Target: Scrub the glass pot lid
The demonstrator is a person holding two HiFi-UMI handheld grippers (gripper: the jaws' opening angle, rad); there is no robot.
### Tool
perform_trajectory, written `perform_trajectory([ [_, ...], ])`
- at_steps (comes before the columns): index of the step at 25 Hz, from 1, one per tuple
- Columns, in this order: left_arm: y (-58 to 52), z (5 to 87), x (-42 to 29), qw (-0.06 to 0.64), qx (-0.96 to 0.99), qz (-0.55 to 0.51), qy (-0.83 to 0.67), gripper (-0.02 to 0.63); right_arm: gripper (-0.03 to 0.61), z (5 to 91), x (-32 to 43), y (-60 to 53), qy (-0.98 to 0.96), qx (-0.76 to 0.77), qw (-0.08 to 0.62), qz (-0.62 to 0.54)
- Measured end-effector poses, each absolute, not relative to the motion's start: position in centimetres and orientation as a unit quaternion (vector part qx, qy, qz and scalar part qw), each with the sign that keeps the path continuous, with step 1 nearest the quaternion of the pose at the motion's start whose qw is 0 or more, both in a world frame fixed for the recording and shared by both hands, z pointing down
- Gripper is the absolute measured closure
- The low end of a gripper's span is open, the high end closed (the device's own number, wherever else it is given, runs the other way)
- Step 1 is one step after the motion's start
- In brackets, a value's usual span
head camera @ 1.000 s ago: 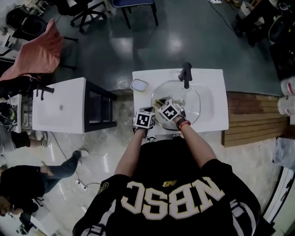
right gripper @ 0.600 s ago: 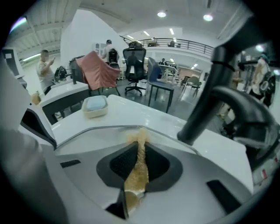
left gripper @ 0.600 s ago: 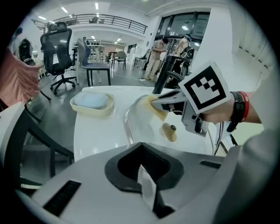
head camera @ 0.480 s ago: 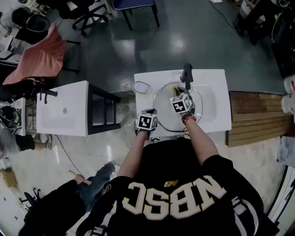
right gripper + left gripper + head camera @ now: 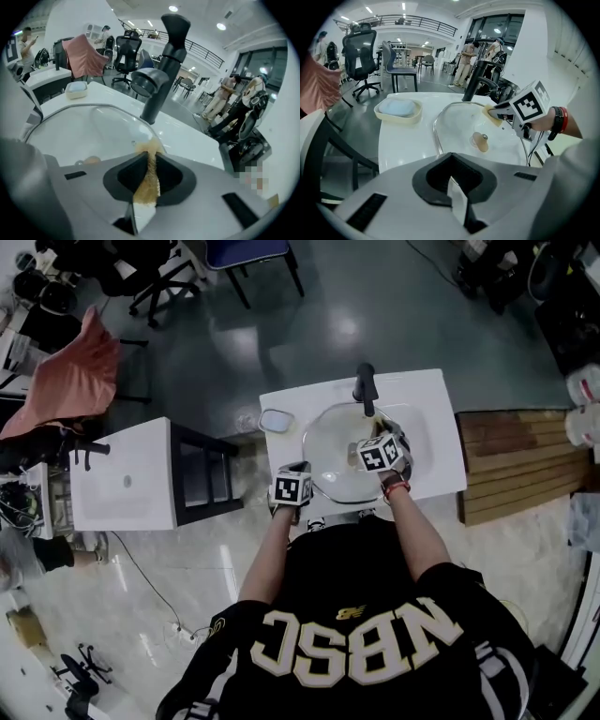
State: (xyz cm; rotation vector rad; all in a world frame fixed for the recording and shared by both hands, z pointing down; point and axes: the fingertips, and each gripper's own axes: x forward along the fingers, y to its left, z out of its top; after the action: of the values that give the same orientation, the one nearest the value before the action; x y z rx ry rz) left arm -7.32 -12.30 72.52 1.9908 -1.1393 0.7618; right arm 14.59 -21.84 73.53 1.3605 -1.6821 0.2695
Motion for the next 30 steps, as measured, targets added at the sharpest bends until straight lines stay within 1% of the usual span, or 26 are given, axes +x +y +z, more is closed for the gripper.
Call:
perform_trajectory([
  [4, -12.5, 72.5, -7.3, 0.353, 0.774, 0.288, -0.441, 0.600, 0.523, 73.1, 16.5, -19.6, -0.664, 0.540, 0.507, 0.104],
  [8, -12.5, 72.4, -7.2, 0.357, 0.774, 0.283, -0.439, 0.600, 0.525, 73.2, 17.0, -17.3, -0.663, 0.504, 0.543, 0.107],
  [12, -12.5, 72.4, -7.2, 0.359, 0.775, 0.277, -0.440, 0.598, 0.525, 73.4, 16.6, -14.7, -0.672, 0.460, 0.563, 0.140],
  [16, -12.5, 72.3, -7.2, 0.361, 0.775, 0.273, -0.441, 0.600, 0.525, 73.5, 15.3, -12.0, -0.693, 0.414, 0.568, 0.162],
  [20, -12.5, 72.3, -7.2, 0.366, 0.773, 0.269, -0.442, 0.600, 0.525, 74.0, 12.5, -9.3, -0.716, 0.346, 0.577, 0.186],
  [30, -12.5, 72.4, -7.1, 0.359, 0.773, 0.275, -0.445, 0.600, 0.526, 74.5, 5.8, -5.7, -0.758, 0.254, 0.554, 0.234],
])
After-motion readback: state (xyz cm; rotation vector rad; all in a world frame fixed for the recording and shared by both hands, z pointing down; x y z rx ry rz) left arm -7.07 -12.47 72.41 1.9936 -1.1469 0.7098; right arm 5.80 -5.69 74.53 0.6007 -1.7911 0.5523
